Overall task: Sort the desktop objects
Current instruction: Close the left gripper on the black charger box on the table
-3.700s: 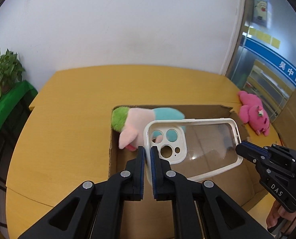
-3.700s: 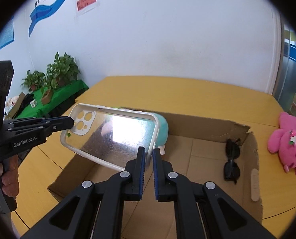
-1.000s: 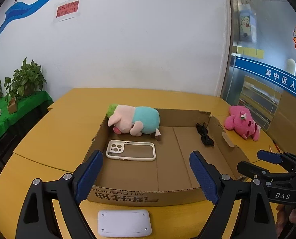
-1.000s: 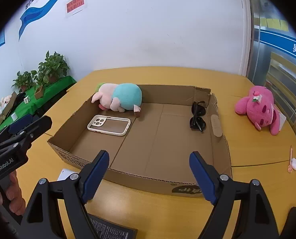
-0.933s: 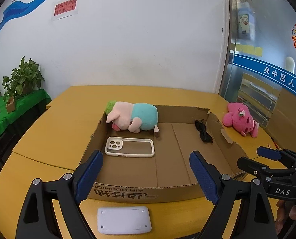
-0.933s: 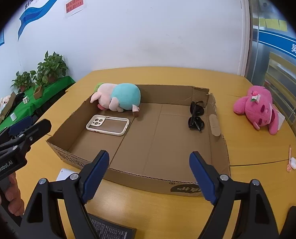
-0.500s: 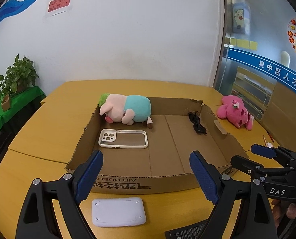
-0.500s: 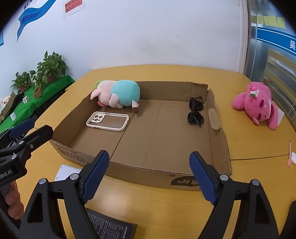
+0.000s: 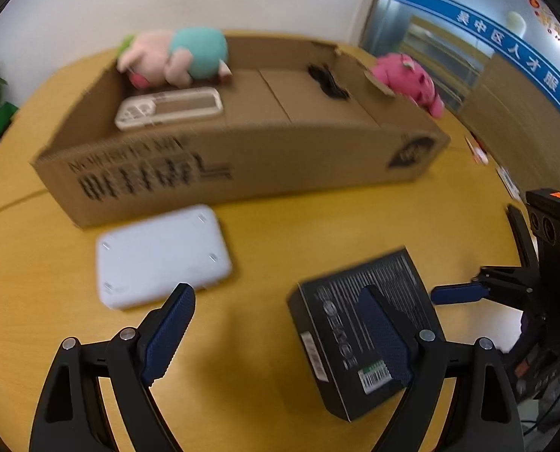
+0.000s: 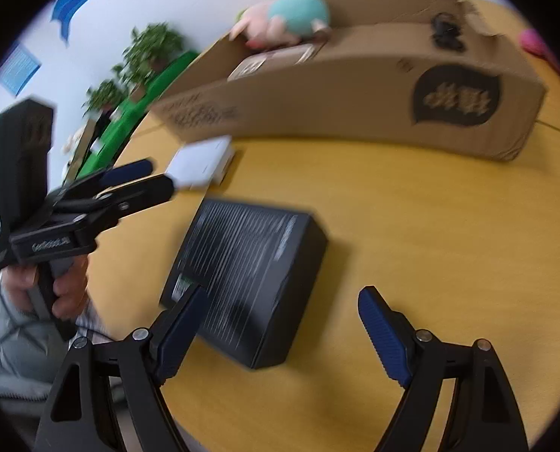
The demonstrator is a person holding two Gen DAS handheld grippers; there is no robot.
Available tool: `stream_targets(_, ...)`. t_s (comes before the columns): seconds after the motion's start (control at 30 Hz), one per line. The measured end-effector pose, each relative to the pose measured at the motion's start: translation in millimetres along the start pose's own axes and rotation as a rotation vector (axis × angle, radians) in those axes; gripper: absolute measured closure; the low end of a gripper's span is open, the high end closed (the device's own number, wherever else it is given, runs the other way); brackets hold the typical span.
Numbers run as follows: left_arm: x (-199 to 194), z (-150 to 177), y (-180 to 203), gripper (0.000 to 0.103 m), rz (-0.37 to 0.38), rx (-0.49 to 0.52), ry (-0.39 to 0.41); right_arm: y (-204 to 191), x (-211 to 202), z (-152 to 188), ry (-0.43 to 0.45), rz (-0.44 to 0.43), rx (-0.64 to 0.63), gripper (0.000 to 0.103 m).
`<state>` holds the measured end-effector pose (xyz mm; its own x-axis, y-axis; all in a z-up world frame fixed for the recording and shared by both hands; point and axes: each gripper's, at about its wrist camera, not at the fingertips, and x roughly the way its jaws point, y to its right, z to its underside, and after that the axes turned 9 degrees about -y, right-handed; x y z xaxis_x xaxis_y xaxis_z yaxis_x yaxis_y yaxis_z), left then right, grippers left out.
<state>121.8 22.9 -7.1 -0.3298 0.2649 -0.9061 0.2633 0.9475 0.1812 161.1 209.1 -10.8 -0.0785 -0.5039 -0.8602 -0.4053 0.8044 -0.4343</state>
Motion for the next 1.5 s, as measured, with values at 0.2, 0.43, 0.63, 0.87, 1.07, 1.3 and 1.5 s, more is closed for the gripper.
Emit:
stream_targets(0.2,22.9,4.6,3.4,0.013,0.143,-0.013,-0.098,-26.1,16.3,0.1,-0.009,0.028,-0.099,0.020)
stream_targets(0.43,29.2,3.3,1.6,0.026,0.290,-0.030,-0.140,-30.2,21.1,2.6,-0.012,0.020,-0.126,0.020)
stream_targets(0.63,25.6,7.1,1.9,0.027,0.318,0.006,-0.210,-21.6,21.4,6.5,-0.059,0.035,-0.142,0.020)
stream_targets(0.87,14.6,4.7,-26.8,0.027,0.273,-0.027,-0.209,2.1,4.0,9.7,-0.030,-0.089,-0.061,0.020)
stream_targets(1.07,34.7,-6.5,-27.0,0.027,0.403,-0.072,-0.235,22.0,5.0,-12.3,0.037,-0.155,0.080,0.020)
stream_targets(1.3,24.5,-11.4,-15.8,0.053,0.391,-0.079,-0.171,23.8,21.6,-29.8,0.038,-0.136,0.118,0.035)
stream_targets(1.5,-4.5,-25.8,-11.1,0.068,0.385,-0.070,-0.065,24.2,-1.9,-34.2,0.141,-0.102,0.109,0.035)
